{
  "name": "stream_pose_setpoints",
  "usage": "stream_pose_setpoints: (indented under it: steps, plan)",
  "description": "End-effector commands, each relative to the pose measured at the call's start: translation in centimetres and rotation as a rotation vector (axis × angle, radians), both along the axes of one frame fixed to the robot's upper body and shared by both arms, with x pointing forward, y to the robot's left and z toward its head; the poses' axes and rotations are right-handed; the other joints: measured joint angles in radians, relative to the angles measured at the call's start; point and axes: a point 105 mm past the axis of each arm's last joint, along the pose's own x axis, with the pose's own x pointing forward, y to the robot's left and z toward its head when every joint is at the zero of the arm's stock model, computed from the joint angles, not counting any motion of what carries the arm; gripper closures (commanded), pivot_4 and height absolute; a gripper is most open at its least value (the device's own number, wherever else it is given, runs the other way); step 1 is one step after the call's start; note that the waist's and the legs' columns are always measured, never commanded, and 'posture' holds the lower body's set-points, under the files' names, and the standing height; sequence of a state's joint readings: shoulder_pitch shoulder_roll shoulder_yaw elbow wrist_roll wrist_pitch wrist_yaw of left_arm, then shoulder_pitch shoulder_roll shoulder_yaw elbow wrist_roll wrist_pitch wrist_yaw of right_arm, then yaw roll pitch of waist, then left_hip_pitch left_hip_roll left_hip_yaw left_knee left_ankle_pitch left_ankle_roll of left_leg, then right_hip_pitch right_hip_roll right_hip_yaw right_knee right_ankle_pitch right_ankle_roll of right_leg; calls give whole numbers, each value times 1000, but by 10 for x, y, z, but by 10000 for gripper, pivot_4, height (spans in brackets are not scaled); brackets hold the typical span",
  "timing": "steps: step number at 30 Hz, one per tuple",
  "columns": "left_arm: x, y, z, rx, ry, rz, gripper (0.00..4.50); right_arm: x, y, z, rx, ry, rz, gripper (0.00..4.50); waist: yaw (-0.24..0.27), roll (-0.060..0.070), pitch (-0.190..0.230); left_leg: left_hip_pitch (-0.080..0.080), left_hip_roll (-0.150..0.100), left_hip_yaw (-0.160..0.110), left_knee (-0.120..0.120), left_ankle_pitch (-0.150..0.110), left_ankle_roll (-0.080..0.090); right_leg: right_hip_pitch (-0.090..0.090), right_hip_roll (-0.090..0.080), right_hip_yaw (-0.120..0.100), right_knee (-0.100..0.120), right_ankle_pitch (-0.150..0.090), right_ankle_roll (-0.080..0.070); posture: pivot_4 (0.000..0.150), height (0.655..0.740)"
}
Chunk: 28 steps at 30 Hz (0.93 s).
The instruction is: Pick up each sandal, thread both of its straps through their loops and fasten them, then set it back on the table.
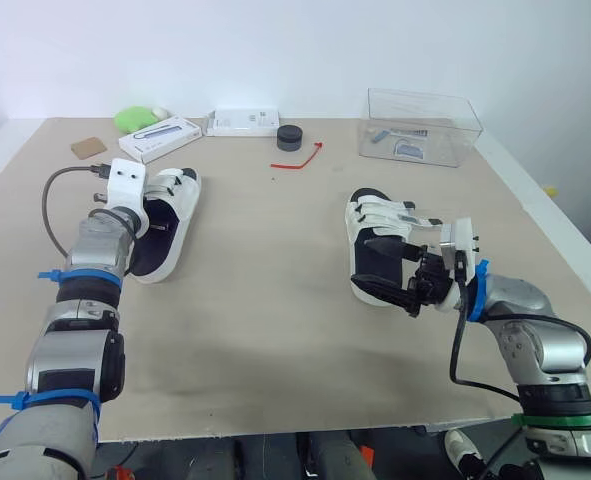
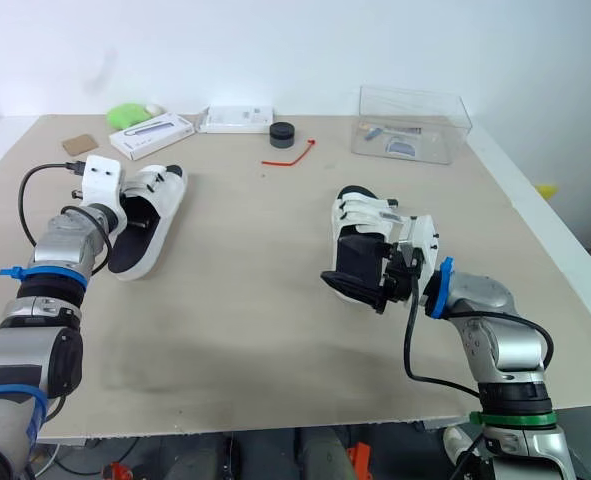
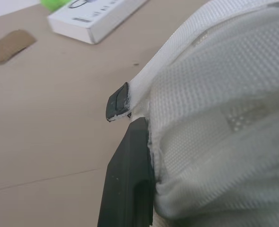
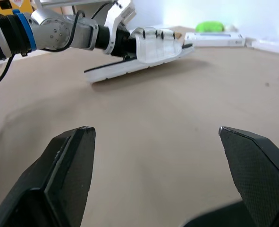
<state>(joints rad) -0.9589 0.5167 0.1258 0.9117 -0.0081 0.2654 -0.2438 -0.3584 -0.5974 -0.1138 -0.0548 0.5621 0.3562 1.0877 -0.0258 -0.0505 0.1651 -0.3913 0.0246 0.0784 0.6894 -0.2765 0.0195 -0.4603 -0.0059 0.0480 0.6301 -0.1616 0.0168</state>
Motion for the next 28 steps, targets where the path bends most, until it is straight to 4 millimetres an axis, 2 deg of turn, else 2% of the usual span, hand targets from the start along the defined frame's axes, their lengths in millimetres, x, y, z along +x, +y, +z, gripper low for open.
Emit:
stream_pose_setpoints:
  steps: [1,4,7,9,12,17,19,22,25,28]
  plan:
    - [0,8,25,62,-87,1,39831,4,1,10,4,-52,-3,0,1,0,0,0,0,0,0,0,0,0,0,0,0,0,0,1500,7400]
    - [-3,7,30,71,-125,-35,27082,5,2,11,4,-56,-1,0,4,0,0,0,0,-1,0,0,0,0,0,-1,0,0,0,1500,7400]
    - [-8,4,34,56,-148,-76,10614,3,2,11,1,-57,1,0,3,0,0,0,0,-1,0,0,-1,0,0,-1,0,0,0,1500,7400]
    - [-15,-4,38,45,-174,-142,1865,2,1,10,-2,-58,3,0,4,0,0,0,0,-1,0,0,-1,0,0,-1,0,0,0,1500,7400]
    - [-52,-28,47,40,-244,-390,816,-5,-1,7,-28,-63,8,0,-1,0,0,0,1,1,-1,-1,-1,-1,-1,0,0,0,0,1500,7400]
    - [-117,-47,42,4,-217,-655,816,-25,0,-6,-102,-69,53,0,4,0,0,0,4,0,-1,-4,-4,-2,-3,-1,1,-2,-3,1500,7400]
    - [-143,-59,31,33,-152,-779,816,-35,-1,-14,-164,-79,94,0,5,0,0,1,4,0,0,-3,-4,-1,0,-2,2,-3,-3,1500,7400]
    - [-166,-64,9,100,-29,-889,816,-42,-3,-21,-200,-60,138,0,5,1,0,5,3,2,0,-2,-3,3,0,-1,1,-9,3,1500,7400]
    - [-183,-73,3,115,24,-992,816,-42,-6,-22,-228,-59,163,0,5,1,0,9,3,3,0,0,-2,5,0,-1,2,-11,0,1500,7400]
    - [-191,-76,0,151,47,-1034,816,-41,-8,-20,-231,-64,163,0,5,1,0,9,3,2,0,3,-2,5,1,-1,2,-9,-1,1500,7400]
